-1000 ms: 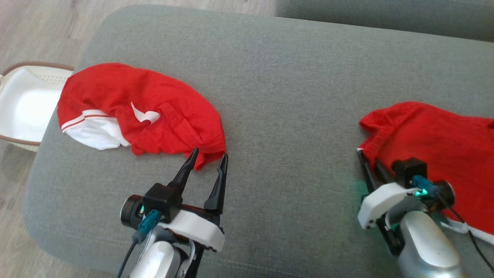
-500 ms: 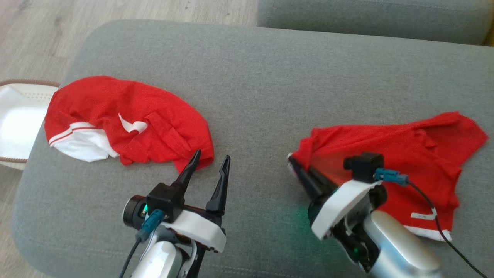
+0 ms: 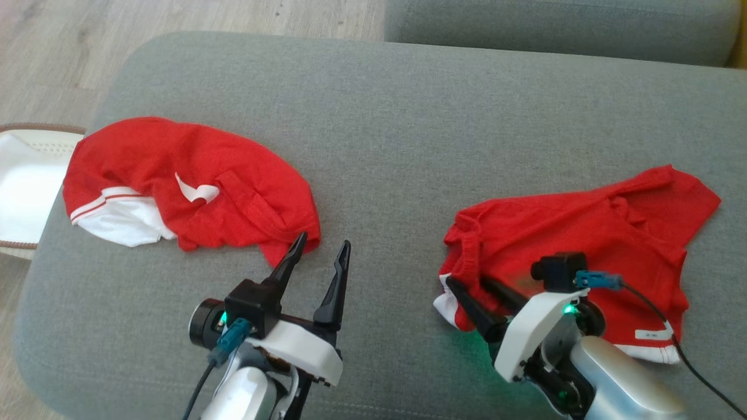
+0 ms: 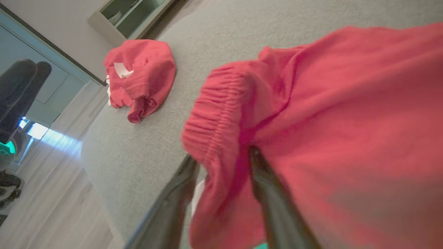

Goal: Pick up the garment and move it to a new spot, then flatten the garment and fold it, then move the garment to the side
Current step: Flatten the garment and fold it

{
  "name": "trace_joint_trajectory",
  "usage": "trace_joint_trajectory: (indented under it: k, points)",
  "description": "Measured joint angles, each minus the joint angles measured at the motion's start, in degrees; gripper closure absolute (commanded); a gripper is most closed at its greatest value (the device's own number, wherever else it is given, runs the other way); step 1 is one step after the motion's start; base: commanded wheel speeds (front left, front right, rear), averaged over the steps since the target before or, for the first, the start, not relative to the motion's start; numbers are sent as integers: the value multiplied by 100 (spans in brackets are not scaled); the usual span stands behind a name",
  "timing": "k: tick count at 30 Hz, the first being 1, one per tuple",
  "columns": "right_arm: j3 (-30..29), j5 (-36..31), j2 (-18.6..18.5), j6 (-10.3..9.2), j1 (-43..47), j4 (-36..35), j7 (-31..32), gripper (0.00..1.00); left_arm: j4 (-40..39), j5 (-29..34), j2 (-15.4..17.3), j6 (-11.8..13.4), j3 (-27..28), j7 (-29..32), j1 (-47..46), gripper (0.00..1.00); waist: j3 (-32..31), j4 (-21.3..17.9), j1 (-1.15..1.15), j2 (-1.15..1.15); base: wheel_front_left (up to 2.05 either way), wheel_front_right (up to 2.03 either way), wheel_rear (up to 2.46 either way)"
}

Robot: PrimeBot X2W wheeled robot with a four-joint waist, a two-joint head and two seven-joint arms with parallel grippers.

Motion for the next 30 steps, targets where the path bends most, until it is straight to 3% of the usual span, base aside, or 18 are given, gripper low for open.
trace_joint_trajectory:
  k: [11, 16, 22, 30]
  points:
    - [93, -721, 38, 0, -281, 469, -506, 0, 23, -66, 0, 3, -27, 0, -1, 0, 67, -214, 0, 0, 0, 0, 0]
    - [-140, -887, 100, 0, -268, 386, -853, 0, 59, -56, 0, 1, 12, 0, 8, 0, 7, -432, 0, 0, 0, 0, 0]
    - [-825, -1199, 70, 0, 8, 105, -1140, 0, 97, -16, 0, -53, 92, 0, 44, 0, -160, -723, 0, 0, 0, 0, 0]
    - [-2169, -1794, 58, 0, 1104, -475, -1228, 0, 102, 12, 1, -127, 230, 0, 280, 0, -401, -1085, 0, 0, 0, 0, 0]
